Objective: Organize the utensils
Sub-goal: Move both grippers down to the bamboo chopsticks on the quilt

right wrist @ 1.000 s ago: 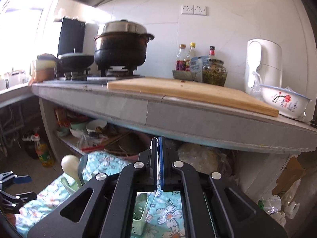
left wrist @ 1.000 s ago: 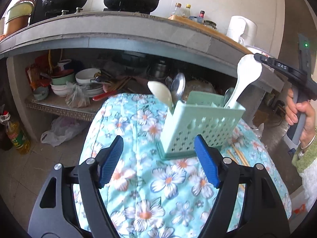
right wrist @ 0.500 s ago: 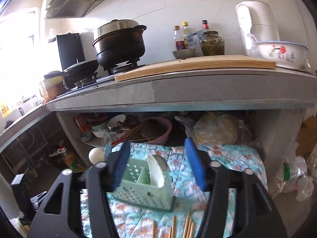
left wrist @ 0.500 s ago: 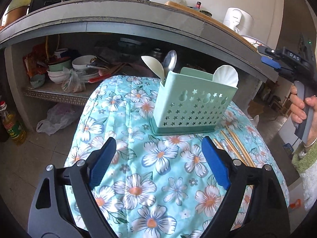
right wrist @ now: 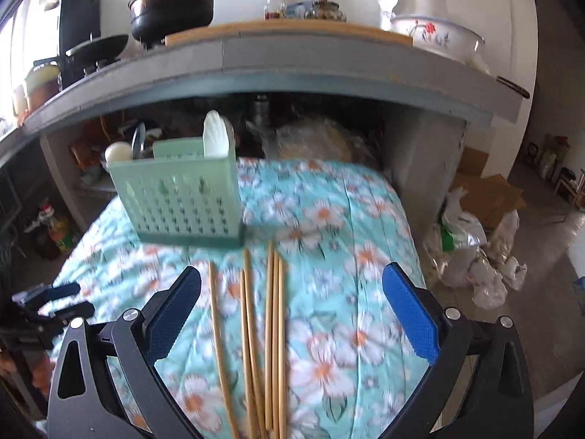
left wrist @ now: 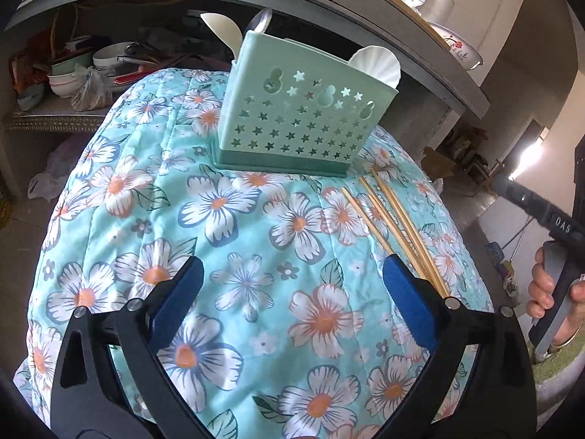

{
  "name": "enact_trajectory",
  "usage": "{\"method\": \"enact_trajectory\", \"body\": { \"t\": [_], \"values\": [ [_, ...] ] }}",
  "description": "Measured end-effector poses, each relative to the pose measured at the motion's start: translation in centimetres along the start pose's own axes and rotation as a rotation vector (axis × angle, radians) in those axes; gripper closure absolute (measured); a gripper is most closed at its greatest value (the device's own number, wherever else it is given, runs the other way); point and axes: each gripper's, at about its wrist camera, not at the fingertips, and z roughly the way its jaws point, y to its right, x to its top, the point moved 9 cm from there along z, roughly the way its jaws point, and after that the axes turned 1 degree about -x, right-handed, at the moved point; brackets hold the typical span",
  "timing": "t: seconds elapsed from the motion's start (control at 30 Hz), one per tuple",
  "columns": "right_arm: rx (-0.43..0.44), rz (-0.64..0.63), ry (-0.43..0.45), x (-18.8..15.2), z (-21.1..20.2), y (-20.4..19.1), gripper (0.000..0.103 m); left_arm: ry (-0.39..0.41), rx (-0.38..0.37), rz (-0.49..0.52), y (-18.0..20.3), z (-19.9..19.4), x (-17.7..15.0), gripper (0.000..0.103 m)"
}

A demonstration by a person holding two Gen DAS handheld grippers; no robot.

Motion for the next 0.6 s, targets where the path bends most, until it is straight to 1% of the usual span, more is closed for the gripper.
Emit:
{"method": "enact_trajectory", "body": {
  "t": [0.1, 0.17, 0.2, 0.3, 0.4, 0.47, 0.53, 0.6],
  "values": [
    [-0.022, -0.023, -0.007, -1.4, -0.4, 0.3, 0.006, -0.005, -0.005, 0.016, 0.6, 0.0, -0.3, 0.008],
    [-0.056, -0.029, 0.015, -1.7, -1.0, 0.9, 0.006, -0.005, -0.007, 0.017, 0.8, -0.1, -0.3, 0.008],
    [-0.075, -0.035, 0.033, -1.8, -1.5, 1.2, 0.006, -0.007, -0.029, 0.018, 1.1, 0.0, -0.4, 0.008],
    [-0.096, -0.062, 0.051, -2.0, -1.8, 1.6, 0.006, -0.014, -0.049, 0.004, 1.3, 0.1, -0.6, 0.008],
    [-0.076, -0.094, 0.029, -2.8, -1.6, 1.3, 0.006, -0.026, -0.088, -0.009, 1.9, 0.6, -0.9, 0.008],
    [-0.044, -0.073, 0.049, -3.2, -1.9, 1.3, 0.006, -0.020, -0.075, -0.012, 2.1, 1.0, -0.9, 0.008],
    [0.002, -0.019, 0.062, -3.5, -1.9, 1.6, 0.006, -0.028, -0.067, -0.003, 2.6, 1.6, -0.9, 0.008],
    [0.035, 0.073, 0.041, -4.1, -1.1, 2.3, 0.006, -0.043, -0.046, 0.019, 3.3, 2.4, -0.8, 0.008]
  ]
}}
